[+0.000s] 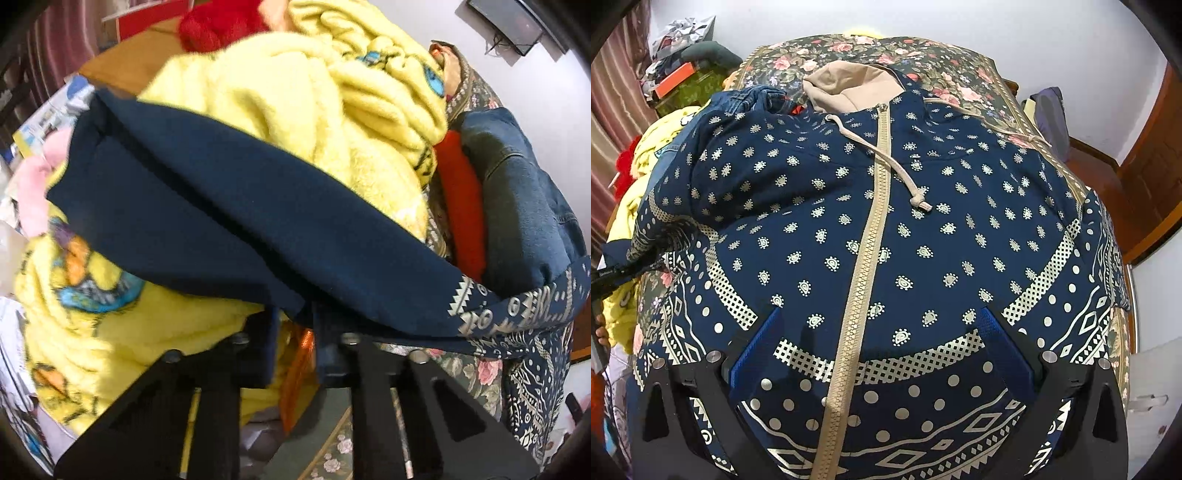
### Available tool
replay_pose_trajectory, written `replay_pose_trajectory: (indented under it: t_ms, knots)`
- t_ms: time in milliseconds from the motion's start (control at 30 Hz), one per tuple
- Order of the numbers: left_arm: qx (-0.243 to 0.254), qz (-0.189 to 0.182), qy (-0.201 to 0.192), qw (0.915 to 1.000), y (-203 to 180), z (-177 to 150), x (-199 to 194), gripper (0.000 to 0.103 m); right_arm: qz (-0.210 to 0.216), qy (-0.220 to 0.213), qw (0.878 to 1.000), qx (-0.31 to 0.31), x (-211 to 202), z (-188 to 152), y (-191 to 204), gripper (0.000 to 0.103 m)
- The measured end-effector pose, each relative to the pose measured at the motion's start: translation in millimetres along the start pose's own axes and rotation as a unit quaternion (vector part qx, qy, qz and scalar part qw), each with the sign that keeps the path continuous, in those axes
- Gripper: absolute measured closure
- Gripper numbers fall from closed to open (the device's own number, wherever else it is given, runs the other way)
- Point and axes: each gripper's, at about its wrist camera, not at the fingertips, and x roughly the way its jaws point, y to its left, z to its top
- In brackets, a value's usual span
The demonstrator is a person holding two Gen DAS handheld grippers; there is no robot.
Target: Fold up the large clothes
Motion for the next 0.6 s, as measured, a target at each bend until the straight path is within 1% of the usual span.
replay_pose_trajectory:
  t_ms: [67, 167, 267, 333, 367, 467, 567, 600]
  knots:
    - [0.006, -0.005, -0.015, 0.9999, -2.4, -0.9, -10.8, 0.097, 0.0, 0.0, 1.0, 0.001, -0.7, 0.1, -0.6, 0.0]
    - [0.024, -0.005, -0.047, 0.9986, -11.0, -2.3, -36.5, 0.099, -0.002, -0.006, 1.0, -0.001, -3.7, -0.2, -0.9, 0.0]
    - [0.046, -0.006, -0.077, 0.9959, -28.0, 2.4, -61.5, 0.099, -0.002, -0.012, 1.0, -0.004, -8.7, -1.6, -1.1, 0.0]
    - [0.065, -0.01, -0.103, 0.9925, -42.6, 4.2, -86.1, 0.099, 0.001, -0.016, 1.0, -0.004, -12.6, -3.2, -2.4, 0.0]
    - [0.07, -0.013, -0.111, 0.9912, -50.9, 6.0, -90.3, 0.1, 0.003, -0.019, 1.0, -0.002, -15.0, -3.7, -3.7, 0.0]
    - [0.095, -0.03, -0.152, 0.9833, -75.9, 4.8, -126.7, 0.1, 0.008, -0.028, 1.0, 0.005, -22.7, -4.3, -8.6, 0.0]
    - [0.132, -0.061, -0.194, 0.9701, -113.3, 1.9, -162.7, 0.1, 0.009, -0.037, 0.999, 0.013, -30.7, -4.1, -14.6, 0.0]
    - [0.15, -0.074, -0.209, 0.9634, -130.8, -1.3, -176.0, 0.1, 0.01, -0.04, 0.999, 0.015, -33.2, -3.1, -16.6, 0.0]
